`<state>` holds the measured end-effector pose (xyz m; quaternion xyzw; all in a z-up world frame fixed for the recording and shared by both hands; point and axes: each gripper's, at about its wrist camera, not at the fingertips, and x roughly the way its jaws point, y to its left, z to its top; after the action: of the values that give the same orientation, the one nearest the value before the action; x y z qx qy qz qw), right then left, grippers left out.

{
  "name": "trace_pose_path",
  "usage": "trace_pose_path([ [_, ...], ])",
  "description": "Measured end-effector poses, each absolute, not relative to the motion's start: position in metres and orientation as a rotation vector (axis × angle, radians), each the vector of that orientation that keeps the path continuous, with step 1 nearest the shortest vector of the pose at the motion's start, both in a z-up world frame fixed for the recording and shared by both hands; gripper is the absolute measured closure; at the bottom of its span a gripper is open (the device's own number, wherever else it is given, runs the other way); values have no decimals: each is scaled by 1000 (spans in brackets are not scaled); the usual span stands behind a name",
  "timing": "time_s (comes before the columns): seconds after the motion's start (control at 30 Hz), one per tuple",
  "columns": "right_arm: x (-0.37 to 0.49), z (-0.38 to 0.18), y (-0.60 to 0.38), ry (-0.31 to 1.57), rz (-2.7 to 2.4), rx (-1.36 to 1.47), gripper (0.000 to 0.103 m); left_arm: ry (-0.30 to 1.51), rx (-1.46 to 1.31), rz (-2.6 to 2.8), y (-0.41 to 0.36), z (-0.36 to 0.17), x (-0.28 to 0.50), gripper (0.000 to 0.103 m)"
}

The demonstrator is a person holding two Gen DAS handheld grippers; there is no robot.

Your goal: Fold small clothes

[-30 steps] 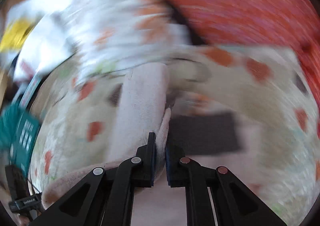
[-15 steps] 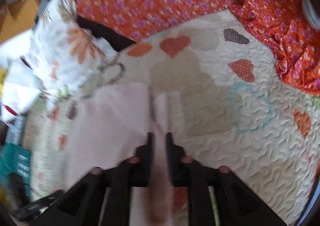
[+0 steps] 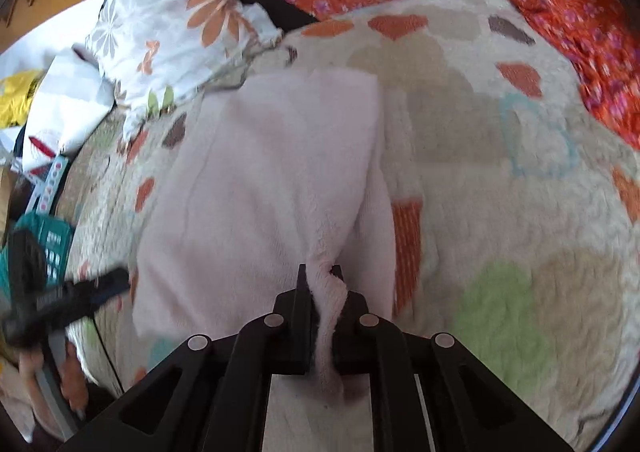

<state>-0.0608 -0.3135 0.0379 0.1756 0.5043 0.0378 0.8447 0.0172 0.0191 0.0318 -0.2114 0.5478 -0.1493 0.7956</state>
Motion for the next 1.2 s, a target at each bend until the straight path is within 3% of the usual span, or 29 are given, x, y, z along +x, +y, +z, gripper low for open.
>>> trace_pose_path([
  [0.2,-67,57,-330,960,113,425,86,1169,-460,-352,2,25,28,33],
  [0.23,-67,63,-335,933,110,444,77,1163,-470,-361,0,25,32,31],
  [0.3,-59,71,-345,887,85,458,37,1157,-502,-382,-3,23,39,21],
  [0.33,-48,71,-351,875,62,459,33,1155,-528,-399,-4,22,44,18],
  [0.4,-18,59,-359,908,44,469,32,1150,-574,-450,-10,18,55,7],
  [0.53,34,23,-367,962,18,463,32,1134,-534,-516,-30,15,78,4],
  [0.57,41,15,-368,965,40,497,37,1127,-513,-516,-35,16,80,4],
  [0.6,47,6,-369,964,99,570,62,1131,-485,-524,-40,17,82,4],
  [0.63,53,-2,-367,972,135,641,66,1137,-451,-546,-47,18,83,8],
  [0.67,55,-2,-366,965,137,660,70,1140,-426,-571,-54,20,82,40],
  [0.7,59,1,-361,972,178,686,76,1157,-421,-609,-59,21,82,65],
  [0.93,57,65,-340,810,306,662,79,1069,-341,-588,-57,81,73,69],
  [1.03,61,58,-331,847,156,503,70,1090,-275,-502,-52,74,74,62],
  [1.2,37,71,-339,811,59,459,70,1083,-214,-440,-39,57,58,62],
])
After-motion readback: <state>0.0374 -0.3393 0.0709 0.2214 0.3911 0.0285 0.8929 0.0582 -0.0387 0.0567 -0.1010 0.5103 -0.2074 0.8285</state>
